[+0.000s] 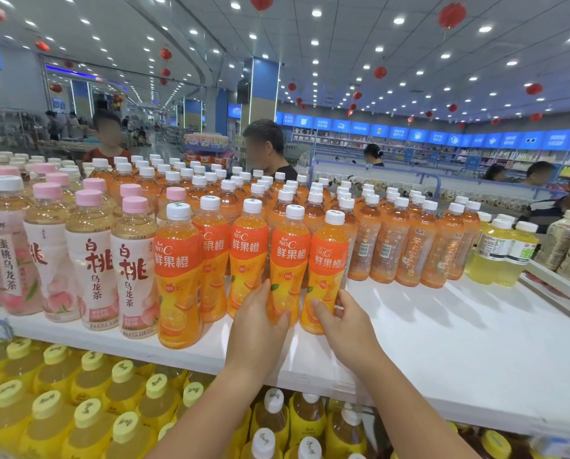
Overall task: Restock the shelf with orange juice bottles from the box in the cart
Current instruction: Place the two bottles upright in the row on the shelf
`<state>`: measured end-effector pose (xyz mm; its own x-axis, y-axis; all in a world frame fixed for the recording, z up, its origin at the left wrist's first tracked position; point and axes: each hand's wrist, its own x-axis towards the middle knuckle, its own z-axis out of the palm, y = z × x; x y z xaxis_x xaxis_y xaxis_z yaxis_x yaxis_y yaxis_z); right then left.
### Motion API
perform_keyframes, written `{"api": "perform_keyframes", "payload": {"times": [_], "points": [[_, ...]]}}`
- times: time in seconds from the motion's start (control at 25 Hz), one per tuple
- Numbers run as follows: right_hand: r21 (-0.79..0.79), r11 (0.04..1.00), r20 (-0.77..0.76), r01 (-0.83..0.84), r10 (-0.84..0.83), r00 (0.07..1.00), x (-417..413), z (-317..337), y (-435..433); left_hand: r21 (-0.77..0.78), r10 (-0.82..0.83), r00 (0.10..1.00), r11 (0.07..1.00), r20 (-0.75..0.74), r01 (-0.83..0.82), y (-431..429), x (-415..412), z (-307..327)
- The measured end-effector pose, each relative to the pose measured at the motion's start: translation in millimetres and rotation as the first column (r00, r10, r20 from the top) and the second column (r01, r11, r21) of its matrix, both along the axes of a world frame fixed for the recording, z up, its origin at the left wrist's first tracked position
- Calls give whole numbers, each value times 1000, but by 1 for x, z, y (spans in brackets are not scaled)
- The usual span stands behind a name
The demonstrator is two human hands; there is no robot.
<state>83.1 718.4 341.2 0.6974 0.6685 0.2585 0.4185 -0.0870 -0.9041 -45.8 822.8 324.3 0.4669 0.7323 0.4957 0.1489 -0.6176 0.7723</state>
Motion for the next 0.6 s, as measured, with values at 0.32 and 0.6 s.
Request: {"api": "perform_keyframes", "payload": {"times": [0.32, 0.6], "points": [[-45, 999, -38, -5, 3, 999, -10, 0, -15, -87, -142, 989, 985, 47, 146, -16, -9, 4], [-118, 991, -2, 64, -65, 998, -27, -3, -53, -101, -225, 973, 968, 56, 230, -42, -12, 5]]}}
